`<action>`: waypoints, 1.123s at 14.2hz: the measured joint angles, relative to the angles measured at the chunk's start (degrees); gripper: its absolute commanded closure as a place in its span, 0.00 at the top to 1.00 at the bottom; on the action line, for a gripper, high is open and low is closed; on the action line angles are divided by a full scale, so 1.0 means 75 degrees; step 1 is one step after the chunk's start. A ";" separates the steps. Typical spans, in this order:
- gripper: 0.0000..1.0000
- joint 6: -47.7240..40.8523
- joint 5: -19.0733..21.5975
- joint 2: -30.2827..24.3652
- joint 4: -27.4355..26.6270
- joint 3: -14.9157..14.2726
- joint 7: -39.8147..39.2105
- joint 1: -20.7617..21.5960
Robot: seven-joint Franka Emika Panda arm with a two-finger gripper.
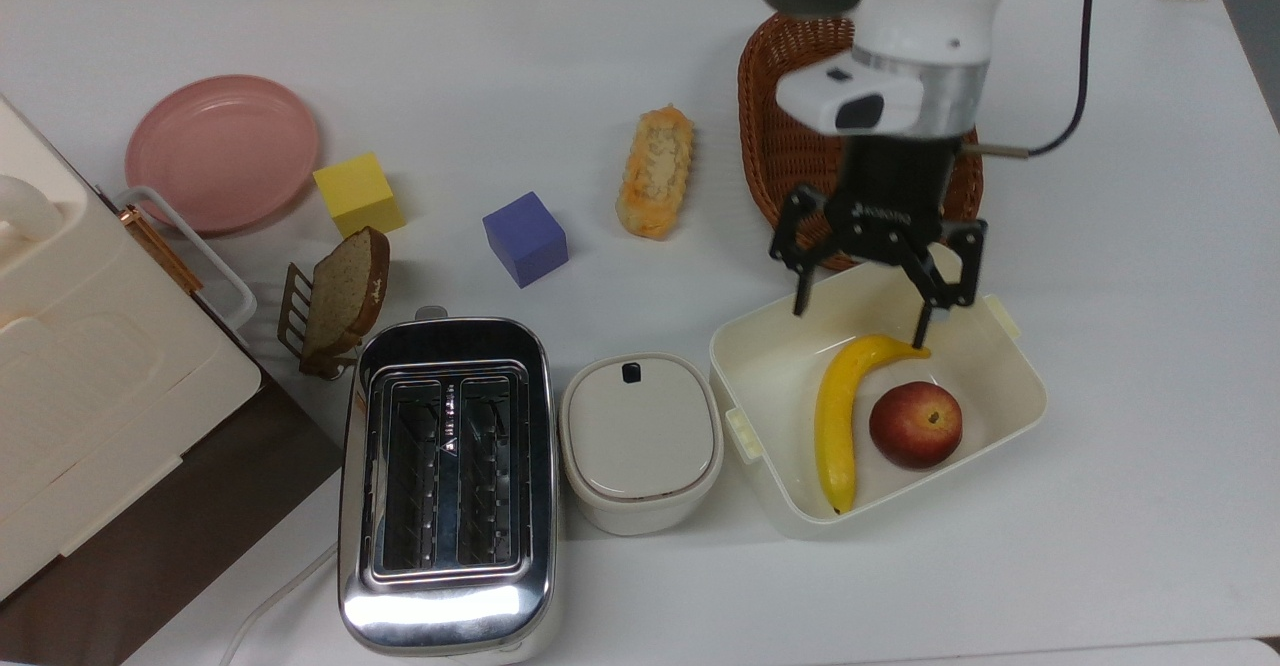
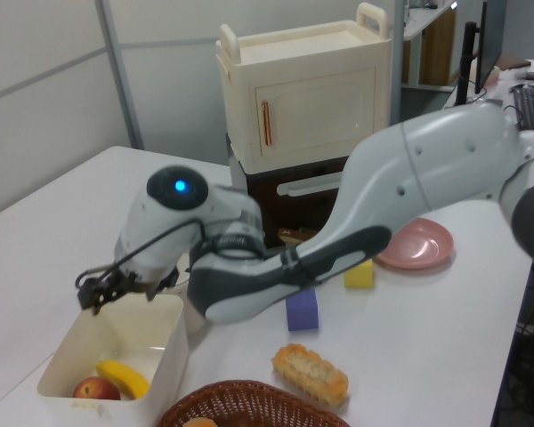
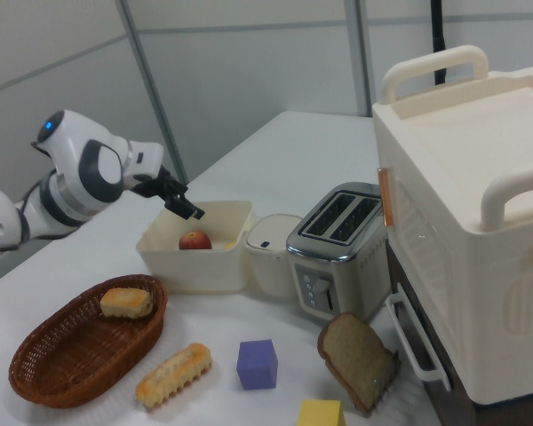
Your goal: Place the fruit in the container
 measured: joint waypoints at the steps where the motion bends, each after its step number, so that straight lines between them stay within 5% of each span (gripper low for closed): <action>1: 1.00 -0.0331 0.0011 -0.0241 -0.0098 0.0000 -0.0230 -0.0018; 3: 1.00 -0.1367 0.0471 -0.0948 -0.0453 -0.0003 -0.1186 -0.0032; 7: 1.00 -0.4159 0.2331 -0.2603 -0.0877 -0.0212 -0.4290 -0.0326; 14: 1.00 -0.6325 0.2787 -0.3854 -0.1207 -0.0546 -0.6489 -0.1205; 16: 1.00 -0.6335 0.3184 -0.4009 -0.1431 -0.0997 -0.6956 -0.1316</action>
